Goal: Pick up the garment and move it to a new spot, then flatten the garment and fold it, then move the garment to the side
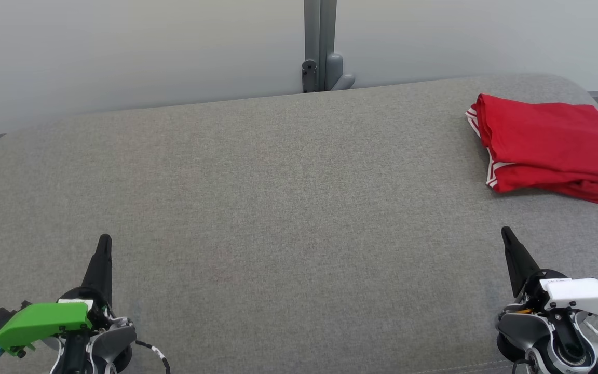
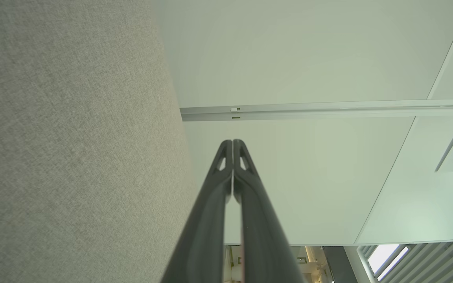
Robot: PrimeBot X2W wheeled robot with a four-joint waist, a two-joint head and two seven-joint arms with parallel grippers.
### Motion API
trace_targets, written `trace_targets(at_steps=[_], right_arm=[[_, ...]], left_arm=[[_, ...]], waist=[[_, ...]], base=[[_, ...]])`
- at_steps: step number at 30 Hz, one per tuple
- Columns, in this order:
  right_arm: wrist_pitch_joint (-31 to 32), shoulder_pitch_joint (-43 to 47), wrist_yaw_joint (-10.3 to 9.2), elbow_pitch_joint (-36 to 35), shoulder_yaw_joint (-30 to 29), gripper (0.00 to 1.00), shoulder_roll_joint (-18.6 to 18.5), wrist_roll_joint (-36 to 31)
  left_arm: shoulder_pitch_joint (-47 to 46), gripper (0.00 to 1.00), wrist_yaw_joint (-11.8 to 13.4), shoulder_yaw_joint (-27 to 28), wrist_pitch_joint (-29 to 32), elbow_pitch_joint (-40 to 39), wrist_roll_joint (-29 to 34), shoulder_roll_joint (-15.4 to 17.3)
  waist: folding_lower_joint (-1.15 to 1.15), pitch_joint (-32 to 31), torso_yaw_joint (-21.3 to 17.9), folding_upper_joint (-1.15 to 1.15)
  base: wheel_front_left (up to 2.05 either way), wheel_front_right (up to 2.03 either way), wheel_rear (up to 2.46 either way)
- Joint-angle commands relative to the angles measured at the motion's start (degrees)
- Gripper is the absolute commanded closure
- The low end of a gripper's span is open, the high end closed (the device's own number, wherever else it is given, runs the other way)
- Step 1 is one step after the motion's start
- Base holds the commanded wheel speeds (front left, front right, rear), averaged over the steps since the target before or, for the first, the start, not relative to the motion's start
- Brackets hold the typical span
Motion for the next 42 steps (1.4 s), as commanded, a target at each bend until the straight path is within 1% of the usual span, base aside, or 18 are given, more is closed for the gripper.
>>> trace_targets(at_steps=[1,42], right_arm=[[0.1,-0.6,0.02,-0.3,-0.2,1.00,-0.2,0.1],[0.3,-0.6,0.02,-0.2,-0.5,1.00,0.1,-0.3]], left_arm=[[-0.7,1.00,-0.3,0.2,0.2,-0.2,-0.1,0.0],[-0.7,1.00,-0.3,0.1,0.2,-0.2,-0.1,0.0]], waist=[[0.00,0.0,0.0,0.56],[0.00,0.0,0.0,0.56]], base=[[0.00,0.00,0.00],[0.00,0.00,0.00]])
